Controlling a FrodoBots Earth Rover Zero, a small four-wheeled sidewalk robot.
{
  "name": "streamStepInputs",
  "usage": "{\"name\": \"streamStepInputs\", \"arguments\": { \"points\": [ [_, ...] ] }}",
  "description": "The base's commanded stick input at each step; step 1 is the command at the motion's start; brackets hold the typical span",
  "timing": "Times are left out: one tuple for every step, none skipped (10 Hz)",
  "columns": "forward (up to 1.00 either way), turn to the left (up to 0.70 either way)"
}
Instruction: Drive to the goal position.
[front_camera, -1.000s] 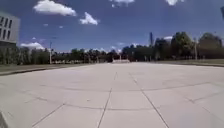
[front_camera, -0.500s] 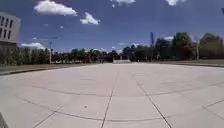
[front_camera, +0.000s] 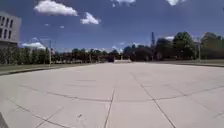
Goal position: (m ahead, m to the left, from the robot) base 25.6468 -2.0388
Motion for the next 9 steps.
{"name": "streamStepInputs", "arguments": {
  "points": [
    [0.5, 0.0],
    [0.5, 0.0],
    [0.5, 0.0],
    [0.5, 0.0],
    [0.5, 0.0],
    [0.5, 0.0],
    [0.5, 0.0],
    [0.5, 0.0],
    [0.5, 0.0]
  ]
}}
